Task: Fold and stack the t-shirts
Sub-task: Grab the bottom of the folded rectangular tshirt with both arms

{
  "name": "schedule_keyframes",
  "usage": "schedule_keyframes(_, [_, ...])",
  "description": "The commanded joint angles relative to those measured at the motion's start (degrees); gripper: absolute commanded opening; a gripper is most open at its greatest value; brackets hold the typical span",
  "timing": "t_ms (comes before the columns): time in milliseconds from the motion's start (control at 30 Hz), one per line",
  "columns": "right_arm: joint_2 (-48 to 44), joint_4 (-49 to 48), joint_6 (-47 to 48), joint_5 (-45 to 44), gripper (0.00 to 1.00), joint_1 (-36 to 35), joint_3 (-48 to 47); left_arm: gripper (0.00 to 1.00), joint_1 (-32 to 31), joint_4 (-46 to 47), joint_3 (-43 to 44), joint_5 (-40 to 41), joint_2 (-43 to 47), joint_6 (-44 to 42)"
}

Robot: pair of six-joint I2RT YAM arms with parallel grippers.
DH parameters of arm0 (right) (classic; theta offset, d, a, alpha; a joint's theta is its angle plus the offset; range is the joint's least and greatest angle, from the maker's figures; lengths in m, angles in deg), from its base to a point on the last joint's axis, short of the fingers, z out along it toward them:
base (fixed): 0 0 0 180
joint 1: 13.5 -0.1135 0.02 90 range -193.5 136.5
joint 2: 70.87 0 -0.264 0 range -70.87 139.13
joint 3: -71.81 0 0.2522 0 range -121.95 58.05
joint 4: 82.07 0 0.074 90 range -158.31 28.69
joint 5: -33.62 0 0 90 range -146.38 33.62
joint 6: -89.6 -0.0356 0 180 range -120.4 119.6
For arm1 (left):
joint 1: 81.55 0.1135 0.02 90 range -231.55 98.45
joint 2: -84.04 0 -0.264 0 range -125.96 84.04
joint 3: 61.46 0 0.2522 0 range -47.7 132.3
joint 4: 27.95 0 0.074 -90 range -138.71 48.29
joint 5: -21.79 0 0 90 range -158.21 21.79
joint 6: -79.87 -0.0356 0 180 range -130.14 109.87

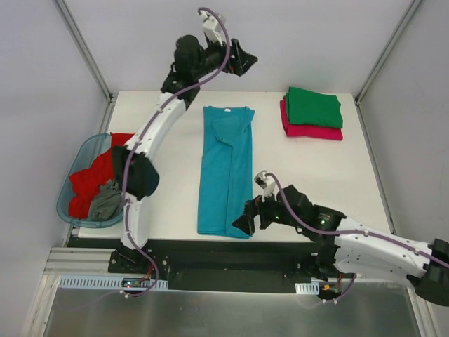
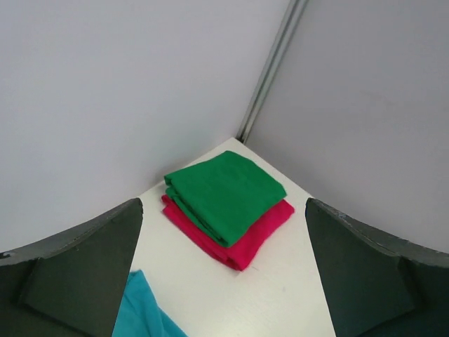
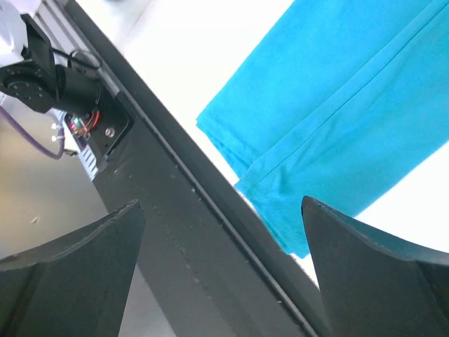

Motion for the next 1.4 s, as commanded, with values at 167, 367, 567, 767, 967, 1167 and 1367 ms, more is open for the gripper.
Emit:
schedule_keyframes(167, [-15.05,8.68,17.75,-9.45,0.96,0.32,1.82,0.99,-0.88,-10.06,-58.26,11.97,49.64,7.45])
schedule_keyframes(367, [-13.48,14.83,19.84,-8.41,0.96,0.41,1.91,0.99,-8.96,-14.71,-90.99,24.73,76.02,17.55])
schedule_keyframes(567, [-7.24,10.46,20.65,-1.99,0.96,0.32,4.45,0.99,-12.04,-20.78,-105.08,20.89,83.36,27.77])
schedule_keyframes(767, [2.51,7.63,16.61,0.38,0.96,0.32,3.67,0.93,-16.0,-21.49,-109.4,18.76,76.44,30.67])
schedule_keyframes(967, [9.99,5.26,11.86,-0.4,0.99,0.32,3.23,0.73,-20.83,-21.31,-108.96,18.32,67.55,31.29])
schedule_keyframes(1167, [12.89,5.08,9.66,-2.06,0.94,0.32,3.66,0.49,-20.84,-21.32,-108.96,18.15,64.12,29.97])
schedule_keyframes(1367, [12.2,2.63,8.34,-1.98,0.93,0.32,5.07,0.47,-21.01,-24.12,-111.16,18.85,66.48,30.85])
